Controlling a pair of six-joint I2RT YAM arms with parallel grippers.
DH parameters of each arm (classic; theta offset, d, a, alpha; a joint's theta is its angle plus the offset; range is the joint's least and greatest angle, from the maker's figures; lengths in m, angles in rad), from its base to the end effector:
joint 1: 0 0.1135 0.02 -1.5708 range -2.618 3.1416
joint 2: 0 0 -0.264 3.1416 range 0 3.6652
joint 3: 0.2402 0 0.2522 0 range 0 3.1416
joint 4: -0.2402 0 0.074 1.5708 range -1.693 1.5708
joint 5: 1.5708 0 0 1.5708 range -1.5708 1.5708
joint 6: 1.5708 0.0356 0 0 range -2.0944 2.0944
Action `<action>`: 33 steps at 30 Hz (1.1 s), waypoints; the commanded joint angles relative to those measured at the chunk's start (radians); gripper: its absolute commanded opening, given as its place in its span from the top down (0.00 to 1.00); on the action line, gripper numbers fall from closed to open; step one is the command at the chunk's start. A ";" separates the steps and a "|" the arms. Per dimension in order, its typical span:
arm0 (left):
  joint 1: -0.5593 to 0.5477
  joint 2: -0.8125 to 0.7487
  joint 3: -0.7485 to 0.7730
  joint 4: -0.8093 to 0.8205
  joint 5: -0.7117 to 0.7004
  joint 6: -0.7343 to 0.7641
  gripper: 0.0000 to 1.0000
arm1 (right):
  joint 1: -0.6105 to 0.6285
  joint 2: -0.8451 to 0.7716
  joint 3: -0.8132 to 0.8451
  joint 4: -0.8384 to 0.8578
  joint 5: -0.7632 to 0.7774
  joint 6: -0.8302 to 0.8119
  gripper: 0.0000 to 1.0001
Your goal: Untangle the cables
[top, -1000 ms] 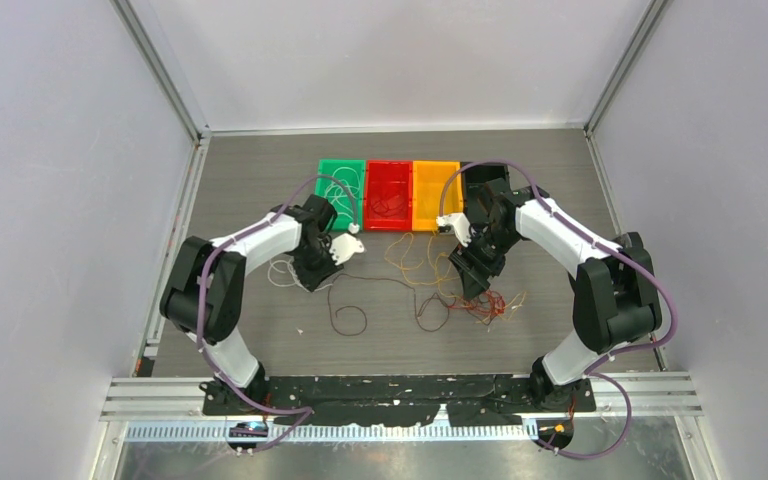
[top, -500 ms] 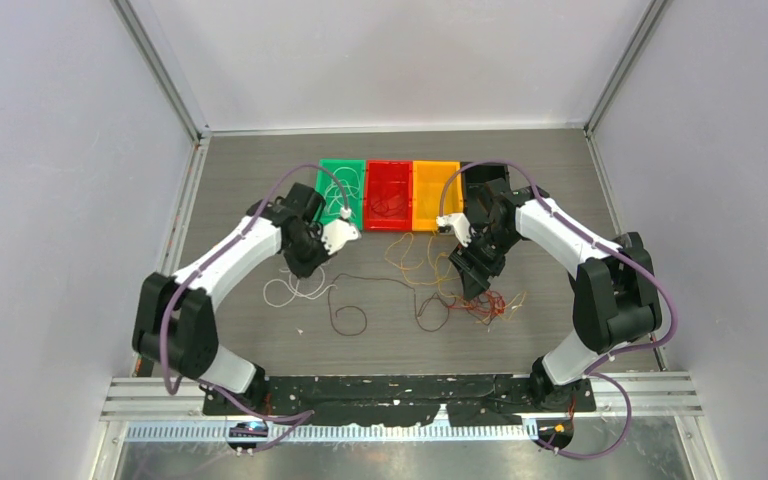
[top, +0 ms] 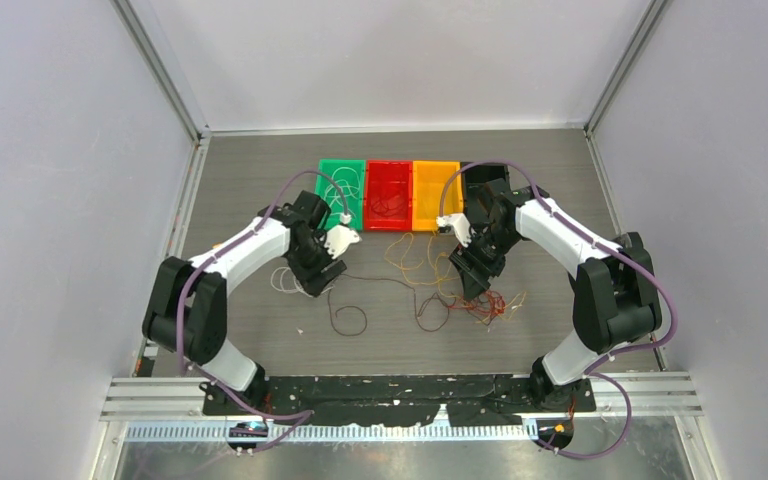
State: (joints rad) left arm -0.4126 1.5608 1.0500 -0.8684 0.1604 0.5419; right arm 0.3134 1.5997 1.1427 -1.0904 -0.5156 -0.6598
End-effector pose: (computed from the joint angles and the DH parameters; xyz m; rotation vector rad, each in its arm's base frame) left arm 0.2553 -0.1180 0.2029 1.3672 2.5945 -0.2170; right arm 0.2575 0.1019 0.2182 -1.3807 2.5905 0.7565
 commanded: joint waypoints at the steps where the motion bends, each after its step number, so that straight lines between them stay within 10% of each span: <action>1: -0.007 0.018 -0.013 0.106 0.024 -0.121 0.23 | 0.006 -0.013 0.016 -0.018 -0.017 -0.013 0.35; 9: -0.085 0.052 -0.023 0.181 0.041 -0.234 0.12 | 0.006 -0.002 0.015 -0.017 -0.024 -0.018 0.35; 15: -0.124 0.114 -0.022 0.226 0.010 -0.312 0.23 | 0.005 -0.006 0.011 -0.017 -0.019 -0.020 0.36; 33: -0.096 -0.005 -0.083 0.217 0.026 -0.279 1.00 | 0.001 -0.022 0.003 -0.020 -0.006 -0.026 0.36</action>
State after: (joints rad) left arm -0.5163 1.6367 0.9638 -0.6411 0.1505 0.2420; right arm 0.3134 1.5997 1.1366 -1.0969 -0.5179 -0.6754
